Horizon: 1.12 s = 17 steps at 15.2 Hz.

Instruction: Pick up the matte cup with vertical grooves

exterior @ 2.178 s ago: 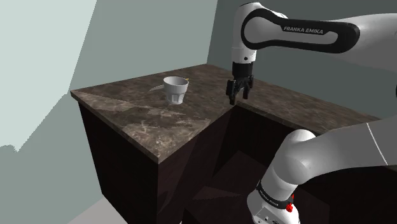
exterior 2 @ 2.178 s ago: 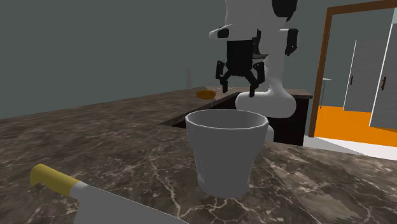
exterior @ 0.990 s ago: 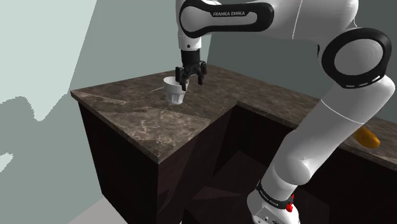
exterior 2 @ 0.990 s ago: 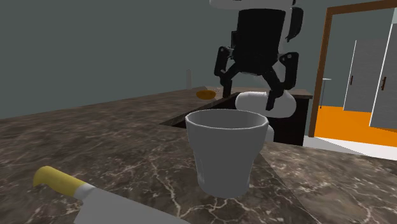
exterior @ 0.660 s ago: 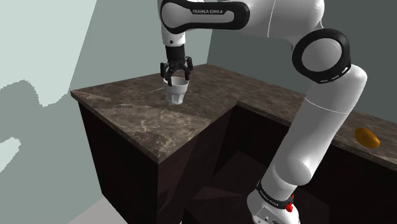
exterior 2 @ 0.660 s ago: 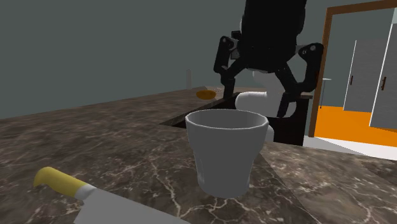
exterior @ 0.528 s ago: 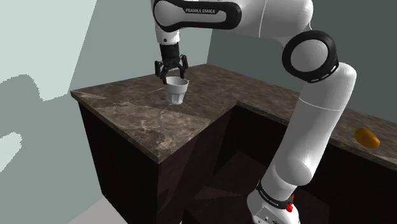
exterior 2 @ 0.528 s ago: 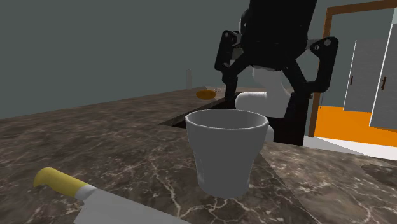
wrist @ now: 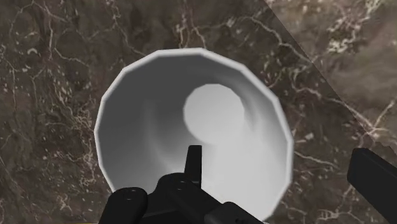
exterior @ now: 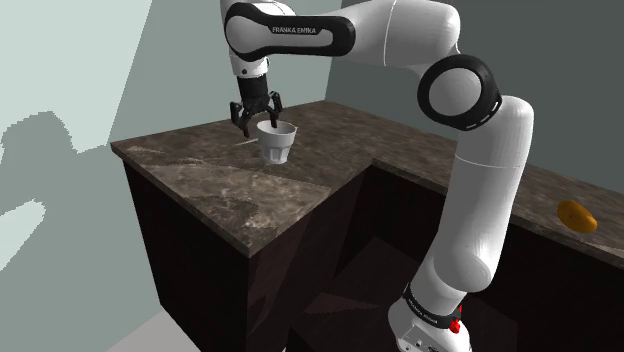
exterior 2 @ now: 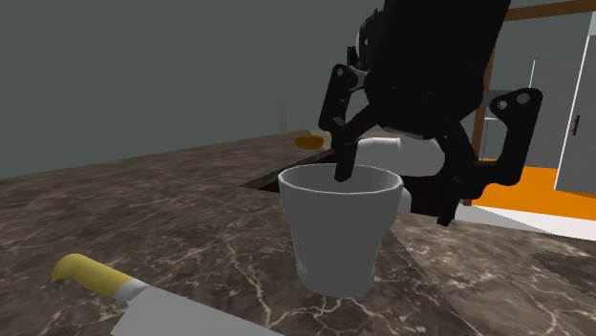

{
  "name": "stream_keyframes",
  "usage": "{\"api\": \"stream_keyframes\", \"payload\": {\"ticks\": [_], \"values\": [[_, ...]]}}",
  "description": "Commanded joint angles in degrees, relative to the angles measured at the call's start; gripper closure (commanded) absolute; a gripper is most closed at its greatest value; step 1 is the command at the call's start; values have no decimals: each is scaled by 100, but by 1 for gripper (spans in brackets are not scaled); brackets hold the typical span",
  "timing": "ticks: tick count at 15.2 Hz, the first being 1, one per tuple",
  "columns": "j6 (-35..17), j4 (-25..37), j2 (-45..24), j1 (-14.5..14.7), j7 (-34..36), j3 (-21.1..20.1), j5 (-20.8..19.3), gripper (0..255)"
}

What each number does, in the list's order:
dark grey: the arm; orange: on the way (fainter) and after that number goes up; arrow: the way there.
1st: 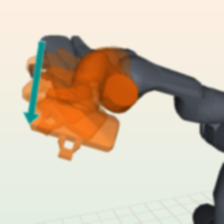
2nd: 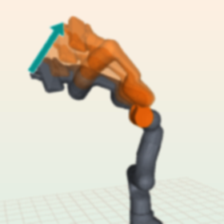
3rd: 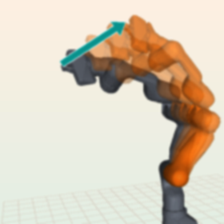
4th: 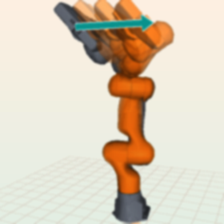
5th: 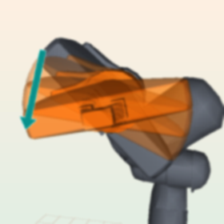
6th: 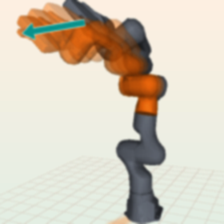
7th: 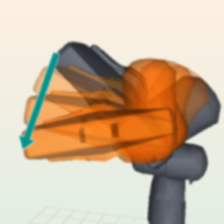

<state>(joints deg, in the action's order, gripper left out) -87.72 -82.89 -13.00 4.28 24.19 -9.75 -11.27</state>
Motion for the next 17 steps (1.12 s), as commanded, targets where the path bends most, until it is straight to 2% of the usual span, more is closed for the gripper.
{"api": "stream_keyframes", "payload": {"ticks": [1,4,5,14,17], "values": [[-171,-220,50,-10,23,1,8,0],[-216,-271,55,-13,29,2,8,0],[-214,-263,50,-12,29,2,8,255],[-216,-270,55,-13,29,2,8,255],[25,3,24,0,-3,-2,3,255]]}}
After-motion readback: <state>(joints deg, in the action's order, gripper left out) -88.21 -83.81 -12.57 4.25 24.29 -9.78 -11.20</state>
